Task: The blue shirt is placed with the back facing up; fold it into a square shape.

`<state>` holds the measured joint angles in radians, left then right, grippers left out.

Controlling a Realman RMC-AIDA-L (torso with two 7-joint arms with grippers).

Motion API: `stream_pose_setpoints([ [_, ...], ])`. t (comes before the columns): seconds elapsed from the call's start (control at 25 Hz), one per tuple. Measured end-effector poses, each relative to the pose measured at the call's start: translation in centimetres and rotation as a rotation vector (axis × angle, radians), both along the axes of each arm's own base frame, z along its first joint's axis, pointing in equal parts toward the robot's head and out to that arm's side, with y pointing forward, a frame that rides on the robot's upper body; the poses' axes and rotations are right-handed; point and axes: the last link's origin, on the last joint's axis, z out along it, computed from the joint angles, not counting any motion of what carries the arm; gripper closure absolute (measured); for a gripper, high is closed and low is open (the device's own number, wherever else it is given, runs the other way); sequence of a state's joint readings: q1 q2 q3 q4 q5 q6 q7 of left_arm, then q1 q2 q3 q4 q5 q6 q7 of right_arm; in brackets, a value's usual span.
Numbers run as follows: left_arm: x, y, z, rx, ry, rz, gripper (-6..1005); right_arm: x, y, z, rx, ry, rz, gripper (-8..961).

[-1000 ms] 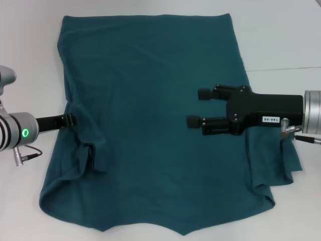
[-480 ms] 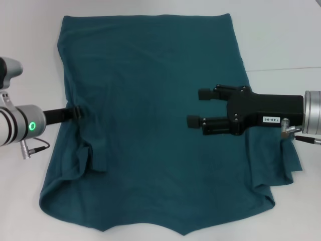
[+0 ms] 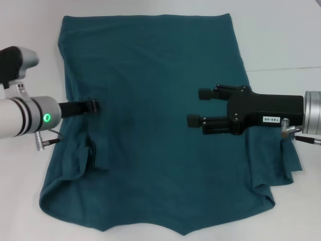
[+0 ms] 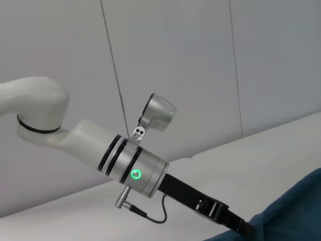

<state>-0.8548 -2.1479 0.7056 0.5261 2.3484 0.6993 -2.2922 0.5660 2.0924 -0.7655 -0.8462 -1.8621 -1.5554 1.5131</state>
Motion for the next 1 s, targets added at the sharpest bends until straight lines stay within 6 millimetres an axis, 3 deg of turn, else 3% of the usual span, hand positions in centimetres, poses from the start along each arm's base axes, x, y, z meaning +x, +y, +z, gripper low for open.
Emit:
stream_pose_setpoints([
  [0.16, 1.2, 0.1, -0.5, -0.037, -0.018, -0.029, 874, 0.0, 0.0, 0.0, 0.001, -0.001, 0.002, 14],
  [0.48, 3.1, 0.4, -1.0, -0.049, -0.069, -0.054, 606, 0.0, 0.0, 0.0, 0.003, 0.0, 0.004, 14],
  [0.64, 3.2, 0.3, -1.1, -0.058, -0.073, -0.057, 441, -0.1, 0.0, 0.0, 0.004, 0.008, 0.004, 14],
  [0.72, 2.9, 0.1, -0.8, -0.074, -0.071, -0.059, 409, -0.1, 0.0, 0.1, 0.006, 0.013, 0.004, 14],
  [0.84, 1.9, -0.3, 0.5, -0.108, -0.074, -0.065, 360, -0.1, 0.0, 0.3, 0.011, 0.014, 0.003, 14],
  [1.0, 0.2, -1.8, 3.9, -0.139, -0.095, -0.095, 295, -0.6, 0.3, 1.1, 0.024, 0.008, 0.002, 14],
])
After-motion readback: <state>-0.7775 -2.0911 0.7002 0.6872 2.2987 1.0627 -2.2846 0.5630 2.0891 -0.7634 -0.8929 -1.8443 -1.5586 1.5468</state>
